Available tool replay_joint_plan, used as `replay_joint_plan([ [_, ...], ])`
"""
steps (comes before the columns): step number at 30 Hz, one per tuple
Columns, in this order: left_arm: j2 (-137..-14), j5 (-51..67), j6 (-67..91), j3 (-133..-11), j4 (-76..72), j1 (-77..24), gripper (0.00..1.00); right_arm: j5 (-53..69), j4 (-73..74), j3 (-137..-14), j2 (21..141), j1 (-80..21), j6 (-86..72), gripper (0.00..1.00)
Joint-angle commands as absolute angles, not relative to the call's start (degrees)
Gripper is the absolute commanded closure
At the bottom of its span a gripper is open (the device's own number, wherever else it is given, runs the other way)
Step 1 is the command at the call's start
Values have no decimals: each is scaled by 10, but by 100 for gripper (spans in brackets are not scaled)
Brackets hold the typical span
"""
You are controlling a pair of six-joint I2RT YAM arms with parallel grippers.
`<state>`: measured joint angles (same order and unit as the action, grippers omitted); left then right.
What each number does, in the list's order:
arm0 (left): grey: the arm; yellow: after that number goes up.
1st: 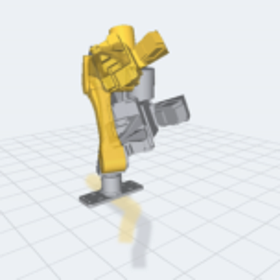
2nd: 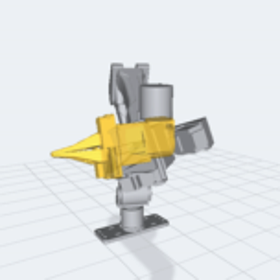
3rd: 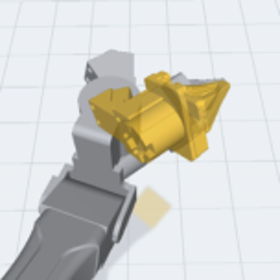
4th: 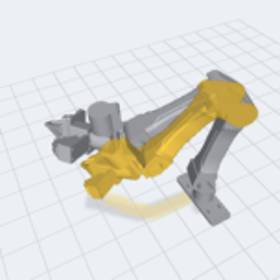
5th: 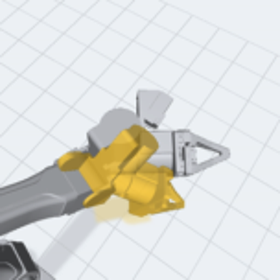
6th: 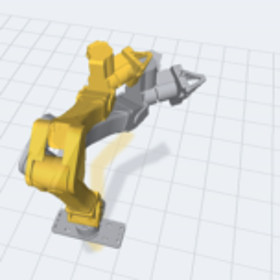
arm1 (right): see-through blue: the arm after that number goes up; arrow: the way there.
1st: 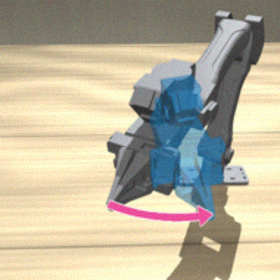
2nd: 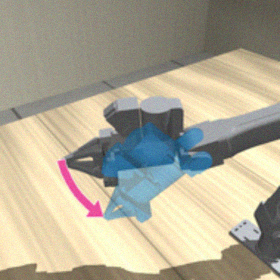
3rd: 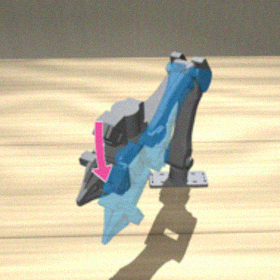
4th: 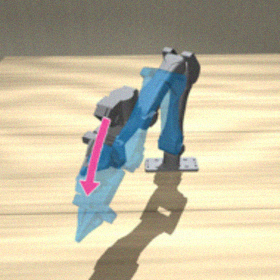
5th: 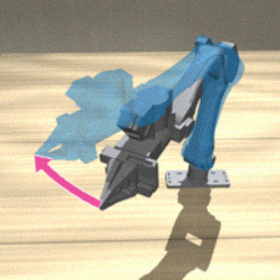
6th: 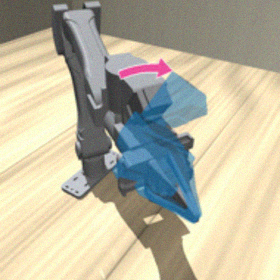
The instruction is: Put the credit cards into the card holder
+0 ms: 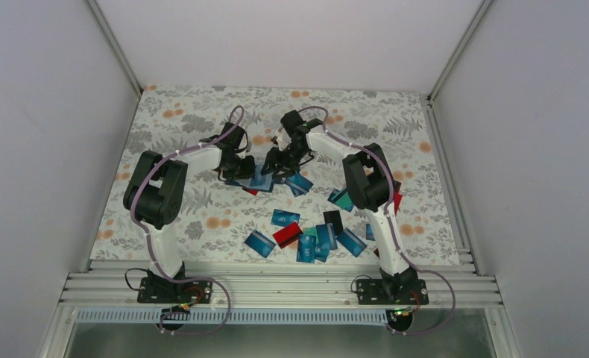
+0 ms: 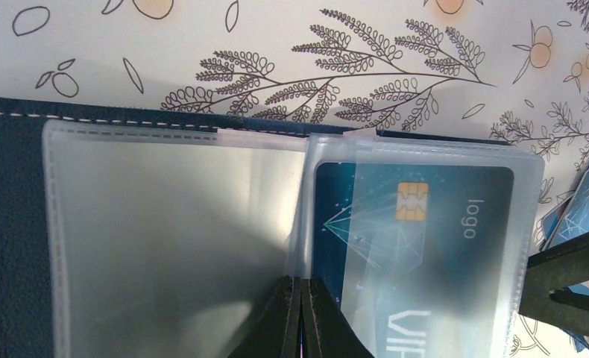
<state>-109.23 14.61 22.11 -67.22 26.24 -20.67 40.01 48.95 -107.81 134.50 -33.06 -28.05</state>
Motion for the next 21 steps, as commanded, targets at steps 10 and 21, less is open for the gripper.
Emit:
replay_joint_plan([
  [10,-1096,138,225,-661,288,-208,98,434,459,-1076,1333,-338,-288,53],
  [21,-1095,139,225,-660,287,-208,98,437,455,-1079,1331,-339,-288,55],
])
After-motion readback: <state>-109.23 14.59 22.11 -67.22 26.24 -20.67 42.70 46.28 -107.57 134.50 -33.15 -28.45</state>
